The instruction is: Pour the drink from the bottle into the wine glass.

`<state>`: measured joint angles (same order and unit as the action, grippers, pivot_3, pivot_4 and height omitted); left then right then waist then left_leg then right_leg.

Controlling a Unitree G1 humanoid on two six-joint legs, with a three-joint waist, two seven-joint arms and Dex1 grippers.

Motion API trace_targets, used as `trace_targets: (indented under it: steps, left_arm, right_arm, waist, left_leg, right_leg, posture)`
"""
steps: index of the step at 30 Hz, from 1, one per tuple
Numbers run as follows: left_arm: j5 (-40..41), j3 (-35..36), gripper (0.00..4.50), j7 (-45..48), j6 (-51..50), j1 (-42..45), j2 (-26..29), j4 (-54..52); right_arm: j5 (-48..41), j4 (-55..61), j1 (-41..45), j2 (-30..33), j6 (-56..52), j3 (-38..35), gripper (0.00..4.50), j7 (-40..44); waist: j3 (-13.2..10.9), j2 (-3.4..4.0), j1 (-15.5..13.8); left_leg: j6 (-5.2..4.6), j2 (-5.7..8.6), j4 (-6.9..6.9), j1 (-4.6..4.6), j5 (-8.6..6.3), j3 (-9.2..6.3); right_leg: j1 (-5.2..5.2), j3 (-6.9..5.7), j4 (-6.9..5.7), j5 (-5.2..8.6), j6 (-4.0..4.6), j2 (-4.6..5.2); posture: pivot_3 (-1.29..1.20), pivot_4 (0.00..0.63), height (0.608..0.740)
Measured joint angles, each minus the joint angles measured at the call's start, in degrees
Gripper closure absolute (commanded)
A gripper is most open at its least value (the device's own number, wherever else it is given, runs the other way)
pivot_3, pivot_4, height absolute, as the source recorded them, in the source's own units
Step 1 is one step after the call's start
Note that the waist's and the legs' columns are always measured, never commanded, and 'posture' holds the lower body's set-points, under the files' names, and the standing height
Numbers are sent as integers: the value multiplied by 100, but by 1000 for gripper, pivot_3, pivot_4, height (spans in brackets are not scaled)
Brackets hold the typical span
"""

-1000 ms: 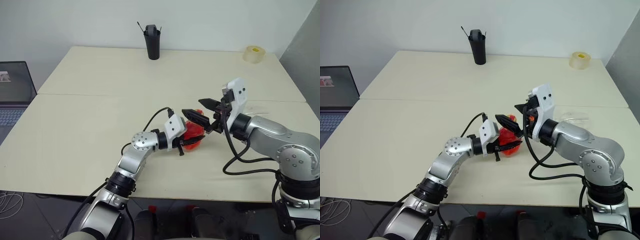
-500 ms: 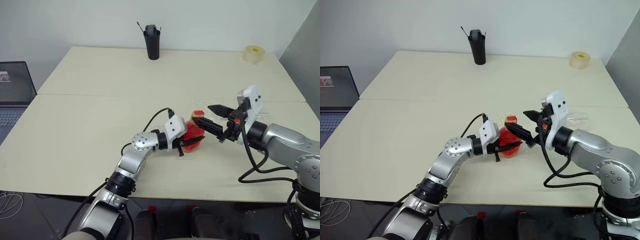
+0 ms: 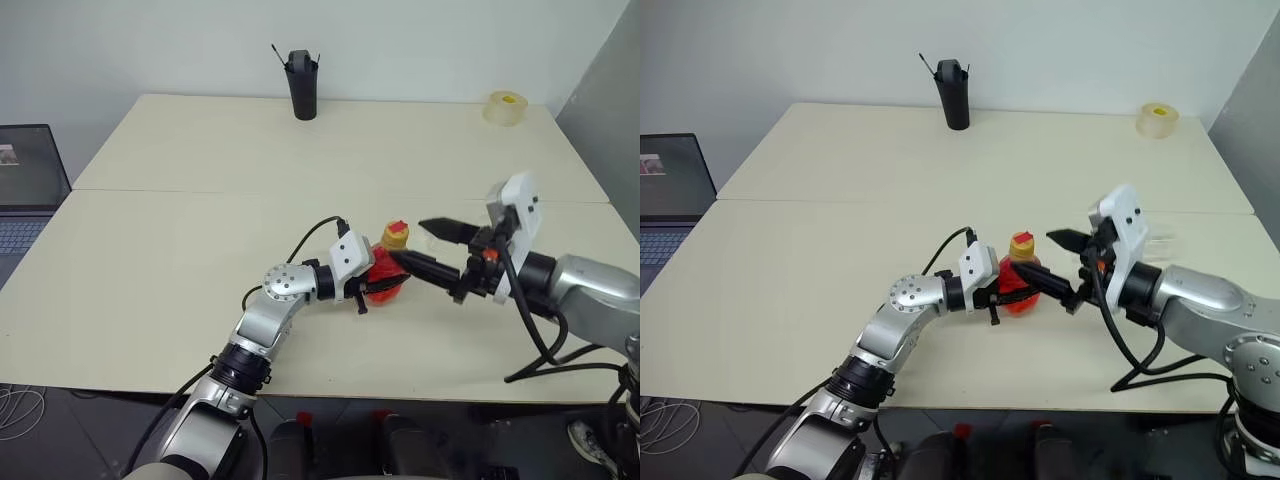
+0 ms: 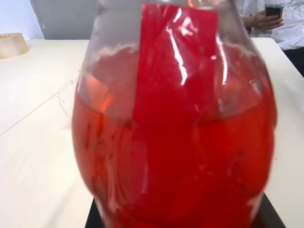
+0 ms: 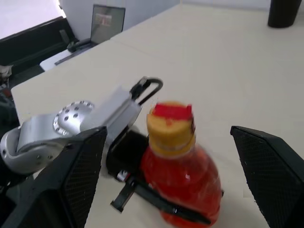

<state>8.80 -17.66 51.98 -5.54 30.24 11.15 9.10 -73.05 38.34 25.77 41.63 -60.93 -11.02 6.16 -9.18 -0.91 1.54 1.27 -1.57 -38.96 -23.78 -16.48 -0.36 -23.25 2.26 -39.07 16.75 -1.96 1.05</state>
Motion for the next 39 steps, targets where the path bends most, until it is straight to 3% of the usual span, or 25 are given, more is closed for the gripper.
trace_targets:
  steps: [11, 25, 39]
  left_arm:
    - [-2, 0, 3414, -12, 6, 6, -20, 19]
    - [-2, -1, 3414, -15, 5, 6, -24, 19]
    - [-5, -13, 3414, -15, 3, 6, -29, 18]
  right_arm:
    - [503, -436, 588, -649, 44, 793, 53, -410]
    - [774, -672, 676, -746, -190, 799, 53, -553]
    - [464, -476, 299, -600, -227, 437, 53, -598]
  waist:
    - [0, 0, -1]
    - [0, 1, -1]
    - [0, 0, -2]
  left_leg:
    - [1, 0, -1, -1, 0, 0]
    - [0, -1, -1, -2, 0, -1]
    - [0, 0, 0, -2, 0, -1]
  right_leg:
    - [0, 1, 0, 0, 0, 2]
    - [0, 1, 0, 0, 0, 3]
    - [0, 1, 0, 0, 0, 2]
  posture:
    - [0, 150, 740]
    - [0, 150, 740]
    - [0, 150, 740]
